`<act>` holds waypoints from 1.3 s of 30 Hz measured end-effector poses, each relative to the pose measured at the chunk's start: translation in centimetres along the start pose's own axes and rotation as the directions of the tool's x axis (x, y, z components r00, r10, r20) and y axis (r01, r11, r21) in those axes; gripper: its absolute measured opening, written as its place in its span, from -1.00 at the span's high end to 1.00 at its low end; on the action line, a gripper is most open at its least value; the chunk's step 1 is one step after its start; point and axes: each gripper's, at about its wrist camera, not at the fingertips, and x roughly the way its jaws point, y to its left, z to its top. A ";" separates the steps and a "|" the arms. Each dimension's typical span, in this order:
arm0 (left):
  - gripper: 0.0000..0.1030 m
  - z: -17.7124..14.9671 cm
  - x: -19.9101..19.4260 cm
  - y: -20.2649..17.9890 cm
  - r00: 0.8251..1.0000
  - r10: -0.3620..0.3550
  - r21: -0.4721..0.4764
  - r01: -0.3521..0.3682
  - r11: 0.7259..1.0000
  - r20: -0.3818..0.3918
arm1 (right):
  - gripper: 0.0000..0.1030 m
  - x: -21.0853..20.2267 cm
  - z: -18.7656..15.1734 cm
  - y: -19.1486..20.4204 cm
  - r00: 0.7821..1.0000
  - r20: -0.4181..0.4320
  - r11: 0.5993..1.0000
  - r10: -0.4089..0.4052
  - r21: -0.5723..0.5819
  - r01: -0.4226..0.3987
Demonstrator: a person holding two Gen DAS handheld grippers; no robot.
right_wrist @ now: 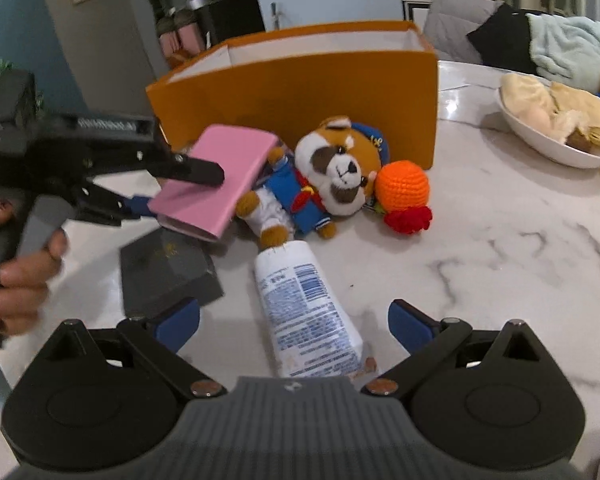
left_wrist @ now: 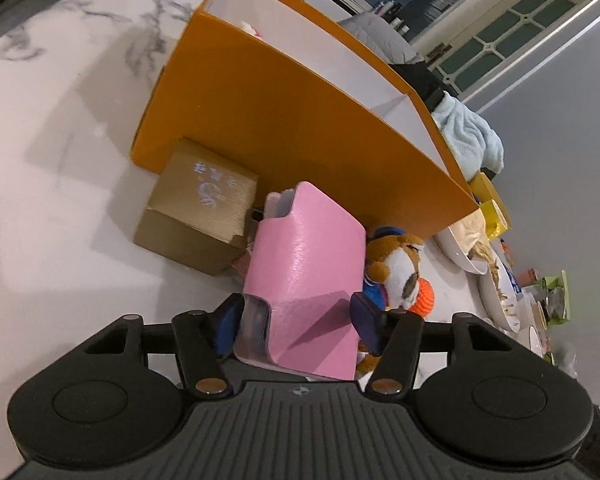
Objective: Organize objects
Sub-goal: 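Grasp the pink case with the left tool while the right tool grasps the white tube, then lift the pink case and white tube and carry them over the box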
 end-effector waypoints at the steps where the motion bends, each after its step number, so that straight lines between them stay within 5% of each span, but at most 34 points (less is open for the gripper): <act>1: -0.32 -0.1 0.0 -0.1 1.000 0.001 0.005 -0.001 1.000 0.001 | -0.95 0.5 0.1 -0.2 1.000 -0.009 1.000 -0.001 -0.013 0.001; 16: -0.41 0.1 1.1 1.0 0.998 -0.062 -0.066 0.060 0.996 -0.020 | -0.81 3.3 -0.6 1.6 0.999 -0.011 0.973 -0.038 -0.227 0.034; 19: -0.29 0.0 0.8 0.9 0.998 -0.062 -0.041 0.062 0.997 -0.006 | -0.63 3.1 -0.8 1.9 0.999 0.007 0.971 -0.031 -0.236 0.032; 22: 0.14 -0.1 0.0 0.9 0.995 -0.096 -0.033 0.096 0.995 0.011 | 0.05 2.6 -0.8 2.2 0.999 0.028 0.969 -0.033 -0.244 0.038; 29: 0.51 -0.3 -0.9 0.4 0.992 -0.126 0.005 0.126 0.992 0.030 | 0.08 2.0 -1.0 2.3 0.999 0.028 0.975 -0.028 -0.221 0.034; 39: 0.62 -0.9 -2.5 -1.3 0.992 -0.112 0.072 0.107 0.992 0.062 | 0.08 1.2 -0.8 2.1 0.999 0.039 0.985 -0.001 -0.170 0.008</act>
